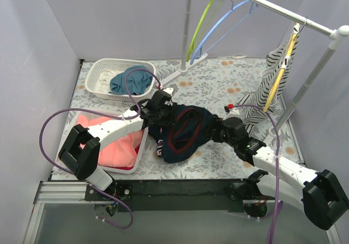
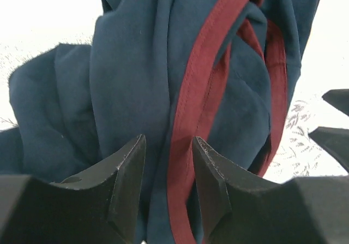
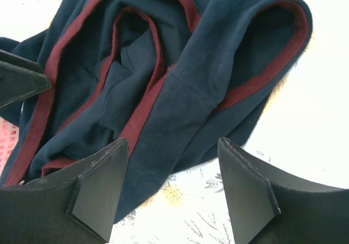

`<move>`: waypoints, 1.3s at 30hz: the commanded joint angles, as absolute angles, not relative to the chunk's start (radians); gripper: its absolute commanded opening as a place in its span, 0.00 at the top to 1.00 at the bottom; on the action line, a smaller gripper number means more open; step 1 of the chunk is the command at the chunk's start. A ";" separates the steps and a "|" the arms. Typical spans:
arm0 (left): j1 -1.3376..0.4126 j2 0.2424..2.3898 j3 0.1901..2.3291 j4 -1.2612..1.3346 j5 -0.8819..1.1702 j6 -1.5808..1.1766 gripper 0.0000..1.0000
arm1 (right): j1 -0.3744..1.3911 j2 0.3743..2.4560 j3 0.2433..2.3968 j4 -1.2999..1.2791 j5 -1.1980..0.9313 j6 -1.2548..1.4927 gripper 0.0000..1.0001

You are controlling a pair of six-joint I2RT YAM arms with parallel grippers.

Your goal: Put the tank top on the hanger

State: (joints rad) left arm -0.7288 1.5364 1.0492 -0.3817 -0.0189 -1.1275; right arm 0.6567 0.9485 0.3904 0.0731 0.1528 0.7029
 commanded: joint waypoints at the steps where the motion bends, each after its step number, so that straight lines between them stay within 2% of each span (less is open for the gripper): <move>1: -0.736 1.552 1.109 -0.365 -0.066 -1.098 0.60 | 0.621 0.982 0.388 0.213 0.100 0.672 0.25; 9: -0.739 1.617 1.134 -0.337 -0.040 -1.104 0.62 | 0.571 1.100 0.422 0.261 0.066 0.649 0.25; 17: -0.747 1.611 1.140 -0.336 -0.067 -1.112 0.81 | 0.555 1.152 0.431 0.311 0.029 0.649 0.27; 19: -0.747 1.603 1.150 -0.337 -0.063 -1.106 0.84 | 0.554 1.167 0.445 0.321 0.029 0.632 0.31; 21: -0.749 1.588 1.158 -0.339 -0.061 -1.101 0.93 | 0.551 1.199 0.471 0.330 0.029 0.624 0.32; 24: -0.750 1.563 1.172 -0.347 -0.069 -1.098 1.00 | 0.545 1.256 0.505 0.333 0.006 0.617 0.44; 27: -0.750 1.531 1.186 -0.354 -0.083 -1.094 1.00 | 0.543 1.289 0.517 0.334 -0.041 0.620 0.61; 28: -0.750 1.522 1.186 -0.357 -0.086 -1.094 1.00 | 0.543 1.290 0.517 0.333 -0.055 0.624 0.77; 30: -0.750 1.500 1.189 -0.367 -0.106 -1.091 1.00 | 0.543 1.270 0.515 0.333 -0.072 0.632 0.96; 31: -0.750 1.476 1.187 -0.368 -0.115 -1.089 1.00 | 0.543 1.255 0.512 0.327 -0.087 0.632 0.99; 39: -0.750 1.289 1.212 -0.419 -0.297 -1.031 1.00 | 0.612 0.982 0.560 0.109 -0.051 0.632 0.99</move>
